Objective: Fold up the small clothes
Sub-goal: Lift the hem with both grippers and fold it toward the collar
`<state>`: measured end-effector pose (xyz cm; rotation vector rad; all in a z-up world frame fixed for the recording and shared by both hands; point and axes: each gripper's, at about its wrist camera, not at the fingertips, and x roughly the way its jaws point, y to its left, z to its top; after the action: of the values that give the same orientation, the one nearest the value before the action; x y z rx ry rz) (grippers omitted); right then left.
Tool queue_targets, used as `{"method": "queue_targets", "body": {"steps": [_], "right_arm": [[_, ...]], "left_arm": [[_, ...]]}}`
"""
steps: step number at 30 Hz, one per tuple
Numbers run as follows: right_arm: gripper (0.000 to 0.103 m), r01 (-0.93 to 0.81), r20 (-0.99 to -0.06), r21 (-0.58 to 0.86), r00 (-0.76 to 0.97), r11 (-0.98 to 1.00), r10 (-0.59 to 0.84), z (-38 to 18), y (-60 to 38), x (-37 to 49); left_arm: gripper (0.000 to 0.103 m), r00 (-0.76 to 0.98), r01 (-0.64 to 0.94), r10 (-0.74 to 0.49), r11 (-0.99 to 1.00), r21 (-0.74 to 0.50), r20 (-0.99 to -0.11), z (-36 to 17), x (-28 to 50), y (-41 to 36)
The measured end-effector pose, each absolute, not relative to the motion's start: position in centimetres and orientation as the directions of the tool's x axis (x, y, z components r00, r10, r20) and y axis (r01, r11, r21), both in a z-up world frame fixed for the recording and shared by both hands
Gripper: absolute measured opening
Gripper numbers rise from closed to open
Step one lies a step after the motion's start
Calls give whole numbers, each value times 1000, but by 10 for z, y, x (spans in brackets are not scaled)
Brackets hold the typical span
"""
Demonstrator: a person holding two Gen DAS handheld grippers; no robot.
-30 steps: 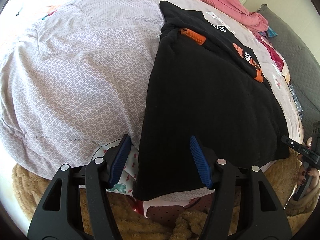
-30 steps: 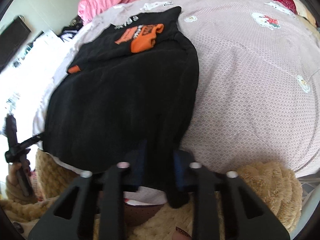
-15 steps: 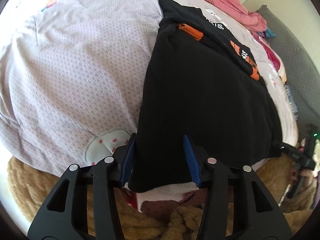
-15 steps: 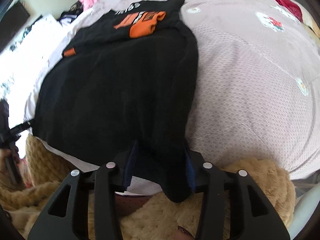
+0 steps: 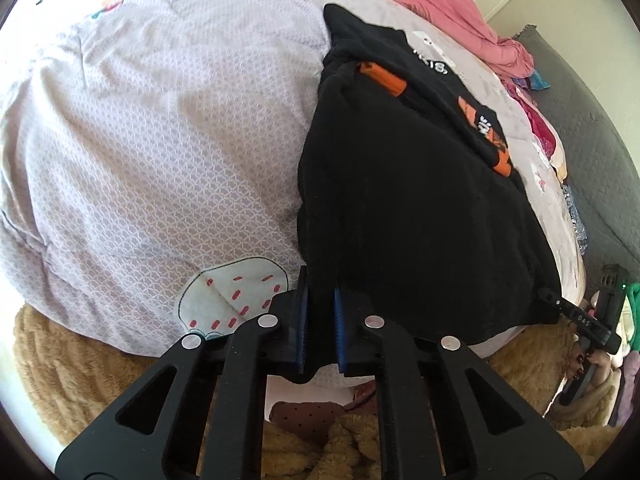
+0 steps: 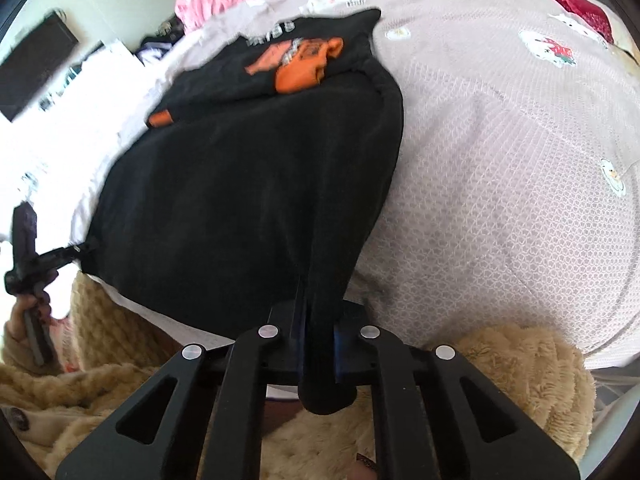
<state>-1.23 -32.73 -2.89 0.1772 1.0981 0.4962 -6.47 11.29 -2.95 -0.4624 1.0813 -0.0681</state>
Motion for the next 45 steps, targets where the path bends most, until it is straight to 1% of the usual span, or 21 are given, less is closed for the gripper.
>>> {"method": "queue_targets", "body": {"steps": [4,7,11,16,21,25,33,45], "right_arm": [[9,-298,-750,437,401,849,527,-13,-339,-13],[9,-297,-706,483,425,824,567,-3,-345,-10],[9,-297,-648,526,467,797,601,11,-349,-4],[9,-298,-605,531,523,793,601,26,-352,5],[9,-317,-559,495,597,809,575,48,-351,13],[9,-319,-544,485,620,814,566,55,-348,24],[9,-299,-529,482,649,824,546,62,-349,42],[9,-285,-513,479,677,830,528,71,-342,75]], "left_arm": [[3,512,-165,-280,896,-413,-812,-16,-67,117],[3,554,-148,-298,883,-445,-777,0,-69,121],[3,600,-129,-281,890,-437,-749,19,-67,122],[3,640,-117,-261,897,-427,-723,35,-56,125],[3,677,-110,-237,903,-414,-697,49,-41,128],[3,695,-108,-227,905,-411,-682,58,-29,130],[3,731,-97,-178,929,-358,-659,74,-9,123],[3,757,-93,-148,939,-330,-636,87,25,126]]}}
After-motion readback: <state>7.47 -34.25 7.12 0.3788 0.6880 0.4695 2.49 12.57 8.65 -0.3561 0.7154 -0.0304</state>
